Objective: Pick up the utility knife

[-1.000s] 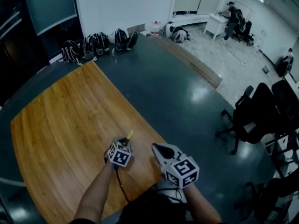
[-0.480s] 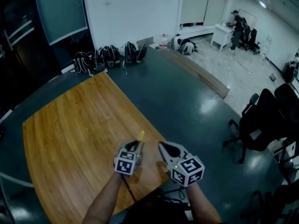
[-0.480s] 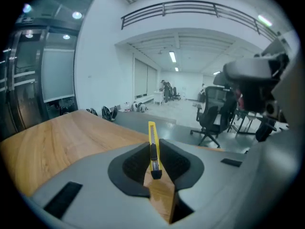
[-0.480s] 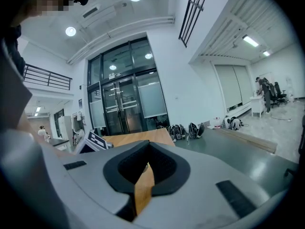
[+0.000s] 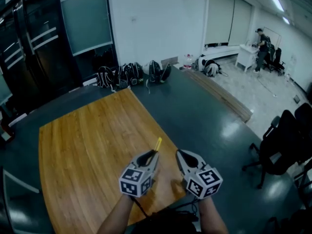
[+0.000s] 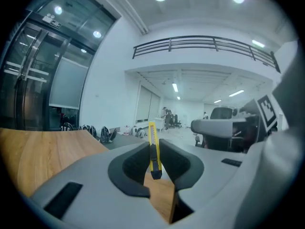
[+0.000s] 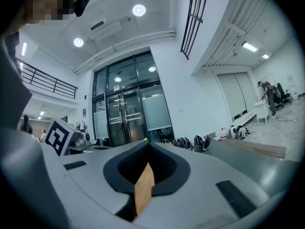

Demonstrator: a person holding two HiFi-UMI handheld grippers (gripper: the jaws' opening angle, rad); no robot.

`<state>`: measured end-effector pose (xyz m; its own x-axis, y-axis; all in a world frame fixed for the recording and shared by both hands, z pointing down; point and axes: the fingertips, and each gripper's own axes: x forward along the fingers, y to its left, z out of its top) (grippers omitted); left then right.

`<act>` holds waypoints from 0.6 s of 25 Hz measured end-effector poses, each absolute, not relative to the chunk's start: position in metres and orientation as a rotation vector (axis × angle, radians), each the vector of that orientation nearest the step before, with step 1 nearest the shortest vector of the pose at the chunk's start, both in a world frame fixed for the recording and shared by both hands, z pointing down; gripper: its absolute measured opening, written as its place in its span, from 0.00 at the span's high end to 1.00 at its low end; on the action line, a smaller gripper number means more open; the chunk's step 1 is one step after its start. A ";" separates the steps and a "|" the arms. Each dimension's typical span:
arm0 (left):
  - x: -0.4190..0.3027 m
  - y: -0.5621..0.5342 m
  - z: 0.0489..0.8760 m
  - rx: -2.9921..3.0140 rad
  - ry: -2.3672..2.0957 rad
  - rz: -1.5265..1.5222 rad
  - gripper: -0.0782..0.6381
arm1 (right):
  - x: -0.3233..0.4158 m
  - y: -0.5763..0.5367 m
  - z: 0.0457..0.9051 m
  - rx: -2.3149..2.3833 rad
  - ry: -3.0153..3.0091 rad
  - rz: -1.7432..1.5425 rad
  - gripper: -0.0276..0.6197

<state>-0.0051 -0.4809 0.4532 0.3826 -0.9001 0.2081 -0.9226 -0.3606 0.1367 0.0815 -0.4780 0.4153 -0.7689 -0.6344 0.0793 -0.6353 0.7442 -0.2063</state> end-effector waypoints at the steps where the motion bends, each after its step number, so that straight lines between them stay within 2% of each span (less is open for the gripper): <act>1: -0.006 -0.478 0.446 2.417 -1.626 0.118 0.79 | 0.080 -0.477 0.412 1.060 -2.942 0.339 0.94; 15: -0.009 -0.459 0.391 2.497 -1.640 -0.022 0.79 | 0.063 -0.465 0.375 0.996 -3.041 0.213 0.94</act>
<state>-0.0094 -0.4585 0.3914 0.4010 -0.9132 0.0722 -0.9110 -0.3892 0.1364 0.0631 -0.4646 0.3749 -0.8050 -0.5929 -0.0209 -0.5842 0.7983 -0.1463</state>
